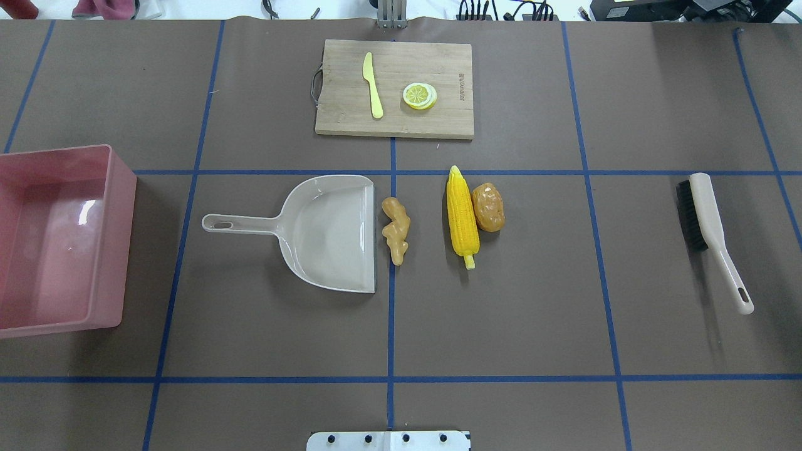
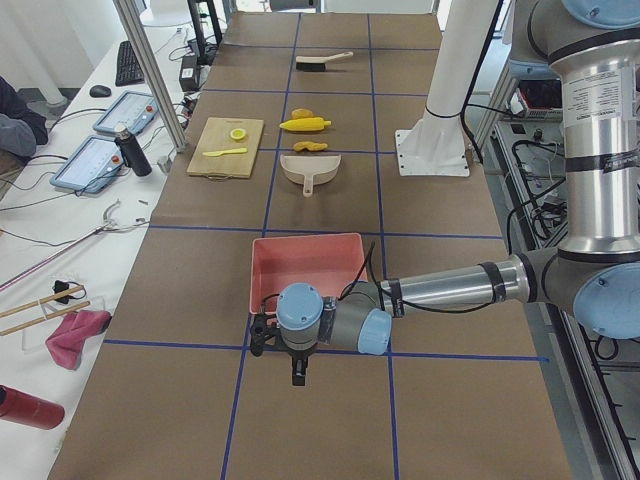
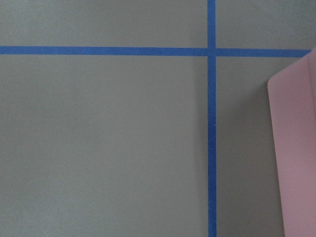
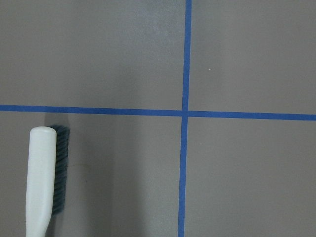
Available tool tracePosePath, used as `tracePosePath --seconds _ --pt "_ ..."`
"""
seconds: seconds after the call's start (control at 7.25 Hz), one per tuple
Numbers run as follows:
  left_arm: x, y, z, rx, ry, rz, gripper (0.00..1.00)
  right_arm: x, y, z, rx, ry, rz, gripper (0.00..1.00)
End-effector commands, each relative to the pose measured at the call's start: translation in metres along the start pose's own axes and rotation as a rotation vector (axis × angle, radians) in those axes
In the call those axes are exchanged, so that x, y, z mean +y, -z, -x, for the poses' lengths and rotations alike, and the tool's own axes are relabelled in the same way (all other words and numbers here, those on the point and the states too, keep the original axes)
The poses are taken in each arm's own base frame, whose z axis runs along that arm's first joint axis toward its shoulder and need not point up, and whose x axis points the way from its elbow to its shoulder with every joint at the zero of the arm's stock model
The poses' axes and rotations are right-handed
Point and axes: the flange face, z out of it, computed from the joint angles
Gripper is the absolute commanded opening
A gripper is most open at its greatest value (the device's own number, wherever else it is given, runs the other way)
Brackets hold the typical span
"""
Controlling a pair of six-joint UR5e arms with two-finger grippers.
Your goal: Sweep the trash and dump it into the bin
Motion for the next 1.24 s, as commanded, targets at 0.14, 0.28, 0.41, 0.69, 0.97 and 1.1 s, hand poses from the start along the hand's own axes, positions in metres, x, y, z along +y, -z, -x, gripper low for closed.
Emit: tracePosePath --seconds 0.14,0.28,0.41,0.69,0.97,1.1 --pt "-0.015 0.004 -0.010 0.002 -0.022 -0.013 0.98 0.001 -0.001 -0.002 0.002 -0.004 0.003 1.00" --pt "-0.020 0.015 -0.020 0.007 -0.042 -0.039 0.98 0.002 -0.001 -0.001 0.000 -0.004 0.003 1.00" --pt "-0.022 0.019 -0.027 0.004 -0.055 -0.048 0.98 0.002 -0.001 -0.001 -0.001 -0.005 0.004 1.00" --pt "-0.054 0.022 -0.069 0.015 -0.147 -0.068 0.98 0.002 -0.002 -0.002 0.000 -0.005 0.004 1.00" --pt "-0.096 0.030 -0.115 0.028 -0.228 -0.096 0.98 0.002 -0.002 -0.003 0.002 -0.004 0.005 1.00" --pt "-0.098 0.033 -0.128 0.039 -0.251 -0.103 0.98 0.002 -0.002 -0.003 0.002 -0.006 0.005 1.00"
